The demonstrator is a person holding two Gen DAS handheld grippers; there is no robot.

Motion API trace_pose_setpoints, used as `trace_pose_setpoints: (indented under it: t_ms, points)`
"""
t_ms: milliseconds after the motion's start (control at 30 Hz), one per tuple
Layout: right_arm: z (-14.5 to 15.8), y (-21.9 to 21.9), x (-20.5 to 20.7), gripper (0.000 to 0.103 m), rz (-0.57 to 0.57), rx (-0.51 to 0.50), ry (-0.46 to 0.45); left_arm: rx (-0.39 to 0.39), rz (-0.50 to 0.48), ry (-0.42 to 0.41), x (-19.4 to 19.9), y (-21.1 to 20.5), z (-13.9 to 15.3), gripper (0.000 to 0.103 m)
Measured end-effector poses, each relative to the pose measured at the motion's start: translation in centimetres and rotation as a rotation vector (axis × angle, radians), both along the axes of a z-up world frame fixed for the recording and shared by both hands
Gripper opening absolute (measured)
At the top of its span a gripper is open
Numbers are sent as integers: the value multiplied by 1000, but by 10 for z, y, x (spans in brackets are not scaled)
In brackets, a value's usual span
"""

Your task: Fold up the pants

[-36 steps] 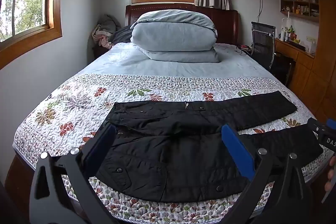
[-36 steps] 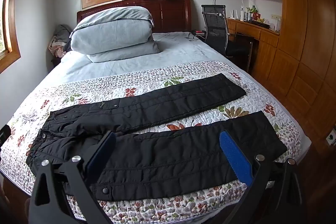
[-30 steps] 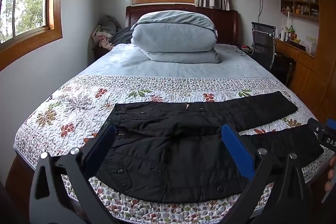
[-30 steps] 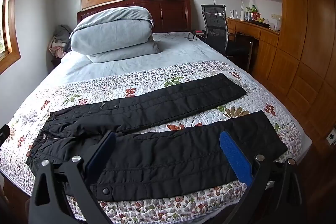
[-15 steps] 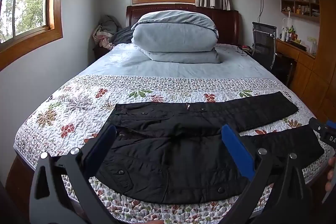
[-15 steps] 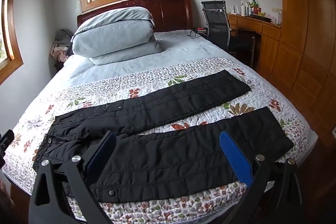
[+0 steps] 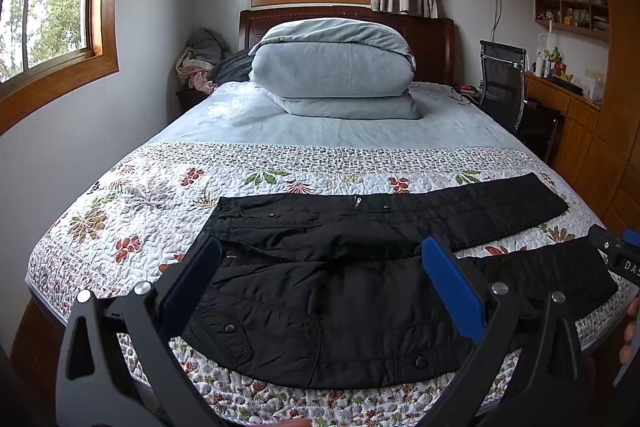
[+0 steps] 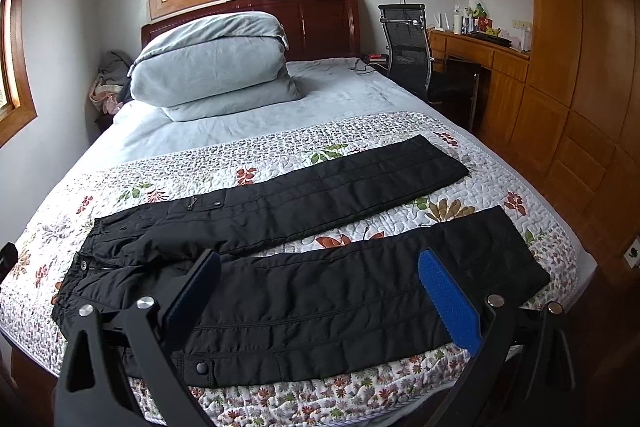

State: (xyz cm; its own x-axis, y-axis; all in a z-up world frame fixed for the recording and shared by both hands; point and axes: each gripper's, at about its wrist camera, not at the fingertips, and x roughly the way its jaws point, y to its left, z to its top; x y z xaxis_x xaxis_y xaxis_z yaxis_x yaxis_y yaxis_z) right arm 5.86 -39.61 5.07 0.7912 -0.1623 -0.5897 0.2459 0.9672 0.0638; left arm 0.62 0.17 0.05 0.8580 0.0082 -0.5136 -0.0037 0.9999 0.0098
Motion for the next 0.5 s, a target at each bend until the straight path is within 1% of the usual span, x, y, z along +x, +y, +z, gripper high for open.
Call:
trace_pose_setpoints:
  t_ms: [500]
  points:
    - [-1, -1, 0, 100, 0, 5, 1, 5, -8, 2, 0, -5, -3, 101]
